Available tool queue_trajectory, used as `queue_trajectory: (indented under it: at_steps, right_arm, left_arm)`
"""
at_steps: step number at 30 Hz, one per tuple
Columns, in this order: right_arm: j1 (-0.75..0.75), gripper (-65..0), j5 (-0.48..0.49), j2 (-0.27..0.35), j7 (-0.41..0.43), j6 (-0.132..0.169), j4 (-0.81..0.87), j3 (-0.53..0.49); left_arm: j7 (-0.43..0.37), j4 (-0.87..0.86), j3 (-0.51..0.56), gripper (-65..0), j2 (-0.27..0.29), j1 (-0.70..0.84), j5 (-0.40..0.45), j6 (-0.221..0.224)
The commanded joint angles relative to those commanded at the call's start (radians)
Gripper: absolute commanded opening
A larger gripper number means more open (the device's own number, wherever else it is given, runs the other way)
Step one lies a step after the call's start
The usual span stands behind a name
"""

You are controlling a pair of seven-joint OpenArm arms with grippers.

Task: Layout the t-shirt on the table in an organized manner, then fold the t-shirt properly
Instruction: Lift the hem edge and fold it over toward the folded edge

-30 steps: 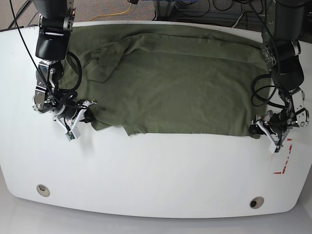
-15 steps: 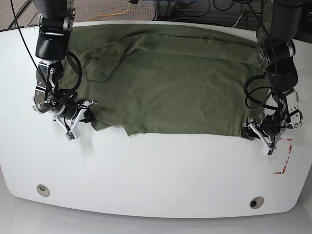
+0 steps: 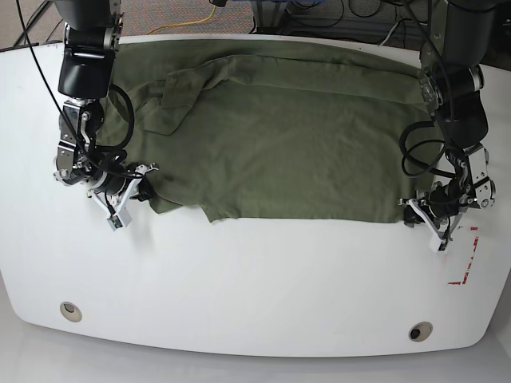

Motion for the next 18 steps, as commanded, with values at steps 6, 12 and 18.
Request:
queue_trajectory:
  at_steps: [6, 12, 18]
  right_arm:
    - [-0.011, -65.0, 0.000, 0.000, -0.034, 0.000, 0.091, 0.000]
    - [-0.017, -65.0, 0.005, 0.000, -0.089, 0.000, 0.183, 0.002]
    - [-0.044, -65.0, 0.000, -0.020, -0.161, 0.000, 0.298, 0.104]
  left_arm:
    - [0.044, 0.103, -0.061, -63.9, 0.000, 0.002, 0.002, 0.000]
    - [0.074, 0.196, -0.061, -63.9, 0.005, 0.038, 0.002, 0.000]
    - [0.160, 0.295, -0.061, -63.9, 0.005, 0.064, 0.002, 0.000]
